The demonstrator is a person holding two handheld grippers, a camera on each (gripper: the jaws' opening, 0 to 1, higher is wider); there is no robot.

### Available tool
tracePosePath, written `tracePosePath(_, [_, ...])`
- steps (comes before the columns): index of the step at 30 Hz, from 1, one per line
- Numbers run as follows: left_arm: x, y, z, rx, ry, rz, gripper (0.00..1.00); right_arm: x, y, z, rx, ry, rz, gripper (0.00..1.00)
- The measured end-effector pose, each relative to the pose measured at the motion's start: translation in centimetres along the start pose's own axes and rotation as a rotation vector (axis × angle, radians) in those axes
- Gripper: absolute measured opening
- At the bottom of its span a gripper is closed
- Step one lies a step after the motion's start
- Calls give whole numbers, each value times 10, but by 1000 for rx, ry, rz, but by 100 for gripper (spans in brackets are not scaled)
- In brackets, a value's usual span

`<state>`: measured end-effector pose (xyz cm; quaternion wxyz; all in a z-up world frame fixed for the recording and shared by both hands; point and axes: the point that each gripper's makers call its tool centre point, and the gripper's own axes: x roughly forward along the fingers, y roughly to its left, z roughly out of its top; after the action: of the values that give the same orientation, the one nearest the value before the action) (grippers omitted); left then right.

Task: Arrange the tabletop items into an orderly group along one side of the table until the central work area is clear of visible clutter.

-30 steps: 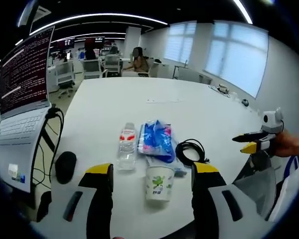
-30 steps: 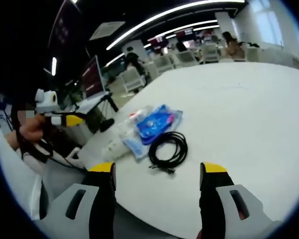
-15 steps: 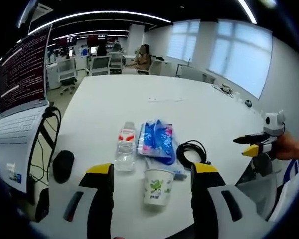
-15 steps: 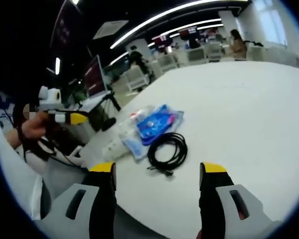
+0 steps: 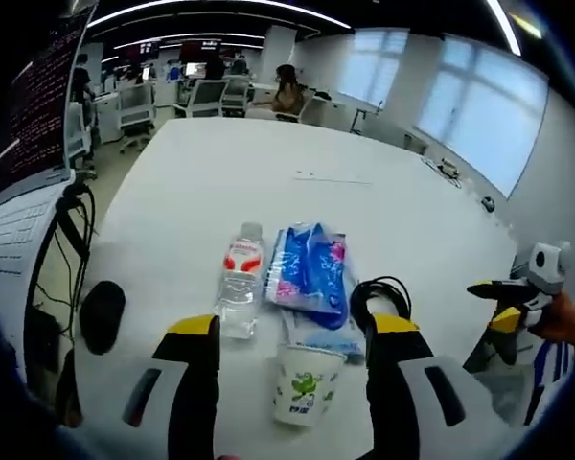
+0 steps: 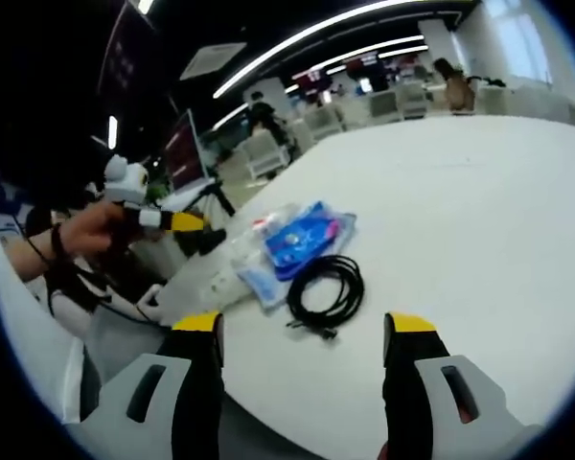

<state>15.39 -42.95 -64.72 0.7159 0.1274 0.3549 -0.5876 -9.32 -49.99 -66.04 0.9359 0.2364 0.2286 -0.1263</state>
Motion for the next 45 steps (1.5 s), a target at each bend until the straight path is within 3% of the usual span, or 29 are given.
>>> tracePosePath(6, [16,6,3,-14,55,12,61,1,2,-5,-3,10,6,66])
tracePosePath(24, [46,24,19,-84,123,13,60,2,5,-10,6,23,5,66])
tracePosePath(31, [61,29,28,-63,159,17,60,0,7,-12,14,23,2,66])
tracePosePath(45, [91,44,24,-43,251,31,59,-7,6,-22,43,29,-20,66])
